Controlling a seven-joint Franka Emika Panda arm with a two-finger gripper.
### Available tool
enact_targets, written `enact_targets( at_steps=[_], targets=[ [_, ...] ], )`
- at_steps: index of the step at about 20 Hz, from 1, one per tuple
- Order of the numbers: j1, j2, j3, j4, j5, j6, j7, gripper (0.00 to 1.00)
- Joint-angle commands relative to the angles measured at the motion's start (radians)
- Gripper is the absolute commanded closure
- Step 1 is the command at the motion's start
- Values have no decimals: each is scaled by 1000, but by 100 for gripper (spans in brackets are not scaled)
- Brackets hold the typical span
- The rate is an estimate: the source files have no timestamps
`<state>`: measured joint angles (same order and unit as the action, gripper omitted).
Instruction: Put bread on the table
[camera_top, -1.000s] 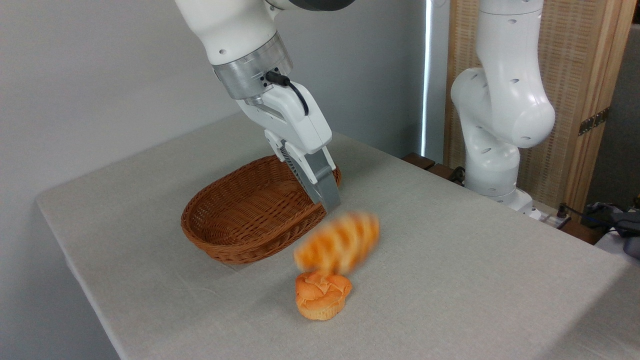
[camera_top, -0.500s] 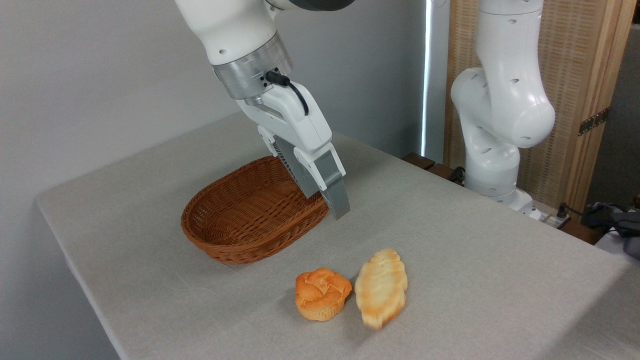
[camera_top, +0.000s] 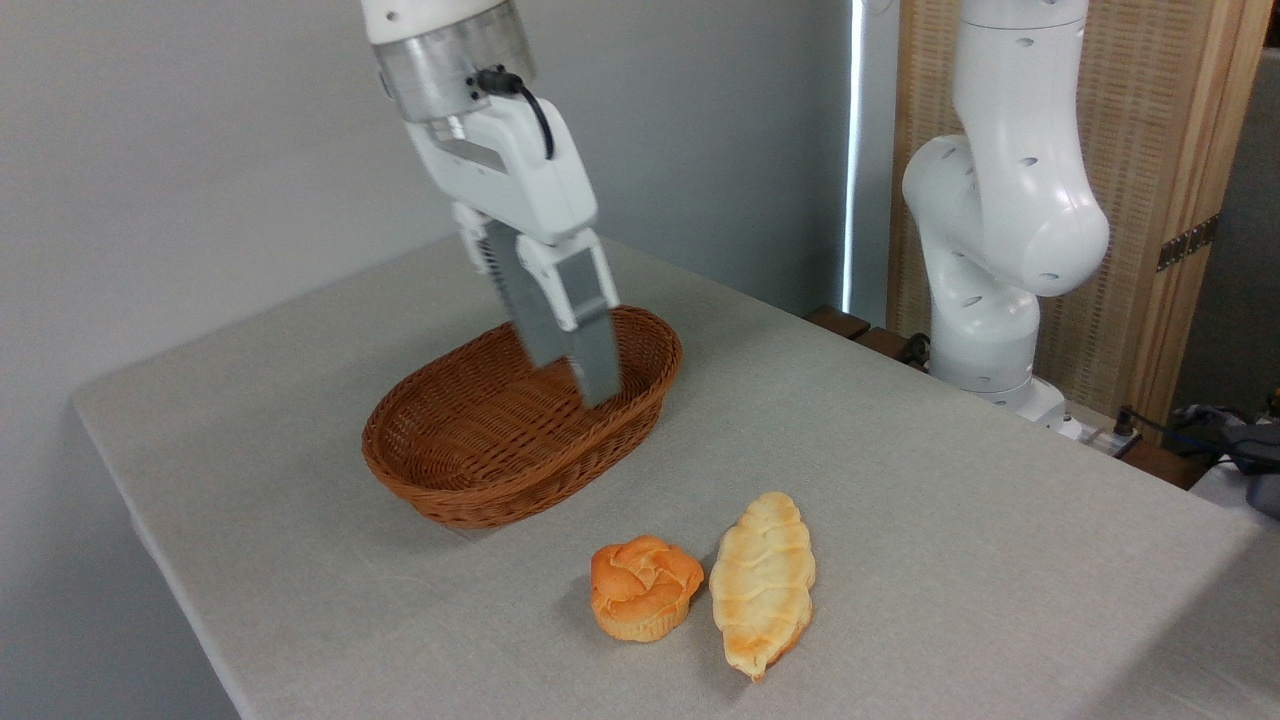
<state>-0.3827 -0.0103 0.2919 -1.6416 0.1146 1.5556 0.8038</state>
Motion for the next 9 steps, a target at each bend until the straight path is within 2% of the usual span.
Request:
enact_targets(
  at_steps=[1, 2, 5, 9],
  targets=[
    [1, -2, 12, 2, -110, 101, -87, 0],
    [2, -2, 15, 2, -134, 127, -89, 0],
    [2, 3, 15, -1, -164, 167, -139, 0],
    [2, 3, 15, -6, -164, 166, -146, 0]
  ],
)
